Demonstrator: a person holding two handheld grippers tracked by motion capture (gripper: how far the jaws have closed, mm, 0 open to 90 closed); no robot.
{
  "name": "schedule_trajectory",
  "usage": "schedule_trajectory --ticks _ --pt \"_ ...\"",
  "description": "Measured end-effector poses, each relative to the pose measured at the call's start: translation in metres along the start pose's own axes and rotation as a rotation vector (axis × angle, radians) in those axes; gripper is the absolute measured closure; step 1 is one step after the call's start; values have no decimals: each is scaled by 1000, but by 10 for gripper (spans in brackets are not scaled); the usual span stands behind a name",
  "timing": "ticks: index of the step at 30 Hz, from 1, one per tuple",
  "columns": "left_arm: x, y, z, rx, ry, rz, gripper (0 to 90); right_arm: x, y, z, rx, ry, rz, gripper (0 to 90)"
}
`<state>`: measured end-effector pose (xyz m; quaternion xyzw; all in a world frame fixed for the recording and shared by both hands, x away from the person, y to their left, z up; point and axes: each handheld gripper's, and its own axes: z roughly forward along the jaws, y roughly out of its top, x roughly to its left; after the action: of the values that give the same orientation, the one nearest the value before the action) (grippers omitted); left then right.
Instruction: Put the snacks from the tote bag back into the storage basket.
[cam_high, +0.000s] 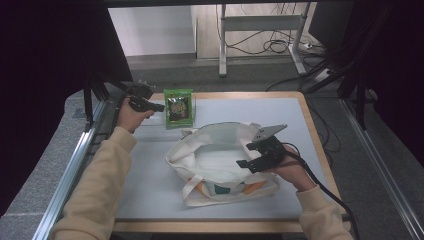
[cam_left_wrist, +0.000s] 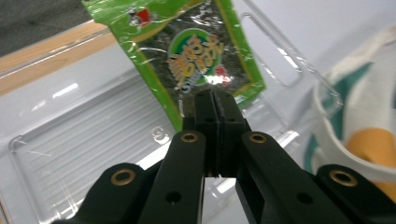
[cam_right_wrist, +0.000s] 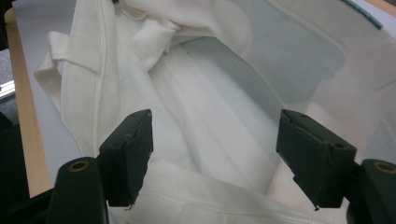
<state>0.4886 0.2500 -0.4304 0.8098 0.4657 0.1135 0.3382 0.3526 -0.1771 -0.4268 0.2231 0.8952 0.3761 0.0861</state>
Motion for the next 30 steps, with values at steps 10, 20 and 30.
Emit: schedule_trajectory --ticks 10,20,30 --pt "-26 -26 -37 -68 -69 50 884 -3 0 -5 -9 -21 10 275" --pt "-55 -62 -57 -54 -99 75 823 -3 0 -11 -23 -33 15 275" --pt "-73 -80 -54 -21 -132 107 555 -6 -2 -16 -28 -40 23 274"
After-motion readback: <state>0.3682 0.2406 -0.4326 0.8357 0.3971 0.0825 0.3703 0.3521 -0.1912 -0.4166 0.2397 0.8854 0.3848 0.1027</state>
